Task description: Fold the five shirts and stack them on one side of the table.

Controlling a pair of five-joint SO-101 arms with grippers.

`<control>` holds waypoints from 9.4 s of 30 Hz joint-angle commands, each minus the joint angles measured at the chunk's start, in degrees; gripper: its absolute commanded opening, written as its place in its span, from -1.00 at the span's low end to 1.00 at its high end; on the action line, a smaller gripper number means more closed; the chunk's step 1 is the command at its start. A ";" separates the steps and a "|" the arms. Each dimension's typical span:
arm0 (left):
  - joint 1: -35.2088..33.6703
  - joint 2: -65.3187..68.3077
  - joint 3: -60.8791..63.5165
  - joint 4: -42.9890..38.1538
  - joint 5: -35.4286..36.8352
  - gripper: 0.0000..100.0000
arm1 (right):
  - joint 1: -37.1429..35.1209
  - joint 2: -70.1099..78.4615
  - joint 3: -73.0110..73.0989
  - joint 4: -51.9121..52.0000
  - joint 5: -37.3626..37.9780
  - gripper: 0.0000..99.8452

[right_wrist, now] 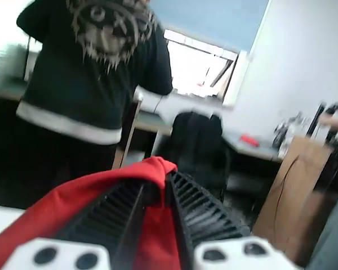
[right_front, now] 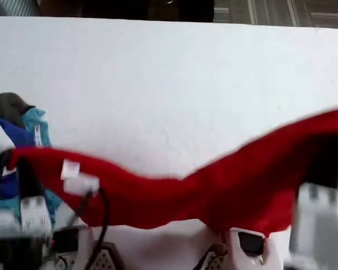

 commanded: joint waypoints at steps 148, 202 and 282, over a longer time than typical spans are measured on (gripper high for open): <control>12.57 51.87 38.90 -14.42 -0.70 -0.95 | 10.95 -15.16 105.49 -17.98 30.33 -0.96; 18.90 76.48 22.64 -28.57 4.75 -0.95 | -3.65 11.21 95.03 -53.14 13.98 -0.96; 10.46 59.43 41.01 -21.80 1.85 -0.95 | -11.30 -18.51 119.12 -24.31 26.55 -0.85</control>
